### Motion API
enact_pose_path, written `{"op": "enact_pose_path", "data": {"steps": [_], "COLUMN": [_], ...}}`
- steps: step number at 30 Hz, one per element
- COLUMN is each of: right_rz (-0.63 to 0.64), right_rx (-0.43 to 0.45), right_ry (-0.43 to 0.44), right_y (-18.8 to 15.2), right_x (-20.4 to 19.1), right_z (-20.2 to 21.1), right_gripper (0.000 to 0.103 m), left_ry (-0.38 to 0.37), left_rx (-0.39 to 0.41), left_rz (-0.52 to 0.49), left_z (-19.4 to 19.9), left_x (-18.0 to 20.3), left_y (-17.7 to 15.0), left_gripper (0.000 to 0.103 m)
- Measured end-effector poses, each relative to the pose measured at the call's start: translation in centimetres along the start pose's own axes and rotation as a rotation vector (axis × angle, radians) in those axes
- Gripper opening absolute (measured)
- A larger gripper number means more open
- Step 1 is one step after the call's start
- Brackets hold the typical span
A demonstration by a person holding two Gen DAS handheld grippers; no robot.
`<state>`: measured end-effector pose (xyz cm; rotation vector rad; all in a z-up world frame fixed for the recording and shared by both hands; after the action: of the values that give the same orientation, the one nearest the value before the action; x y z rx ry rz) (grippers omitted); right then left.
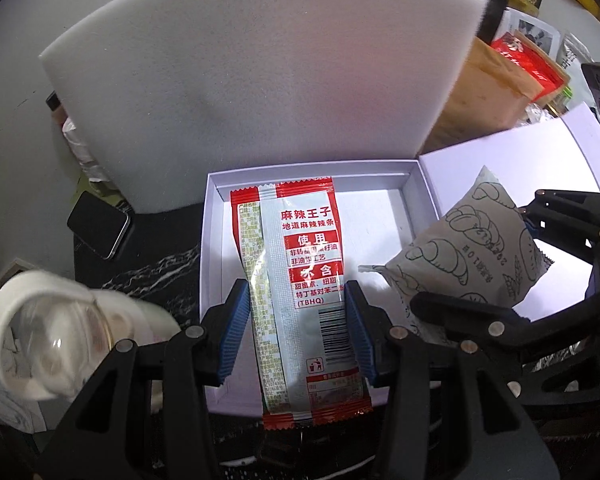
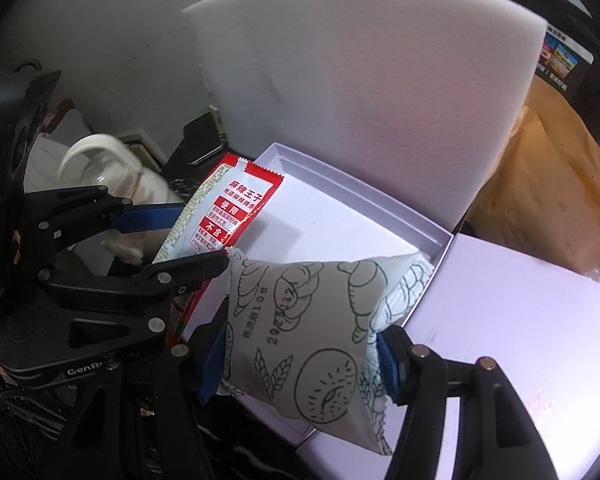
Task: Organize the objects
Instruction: 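Lower the red packet into the box with the left tool while the right tool releases the white bag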
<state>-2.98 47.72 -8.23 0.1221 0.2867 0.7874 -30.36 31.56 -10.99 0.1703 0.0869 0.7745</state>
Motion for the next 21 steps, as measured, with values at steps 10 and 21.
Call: {"op": "enact_pose_path", "data": {"steps": [10,21], "right_rz": [-0.015,-0.040], "right_rx": [0.004,-0.024], "right_ry": [-0.030,-0.052], "right_y": [2.3,4.0], "right_x": [2.1,3.5], "right_z": [-2.5,-5.9], "right_gripper": [0.062,0.062], "left_ry": [0.008,0.005], "left_rx": [-0.010,-0.046], "left_rz": [0.000,0.022], "left_z": [-3.7,-8.2], "left_x": [-1.7,-3.3], "left_y": [2.9,4.2], "left_gripper": [0.046,0.046]}}
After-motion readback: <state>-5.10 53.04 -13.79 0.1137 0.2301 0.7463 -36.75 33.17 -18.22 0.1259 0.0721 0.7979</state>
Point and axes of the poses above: each gripper's, at about its wrist camera, not at the fingertips, and z roughly against the way its jaws point, x to its right, y to its top, the point moved 9 cm from there along -z, roughly the way its jaws point, and after that the axes turned 13 degrees about -x, right-handed, at the moved point
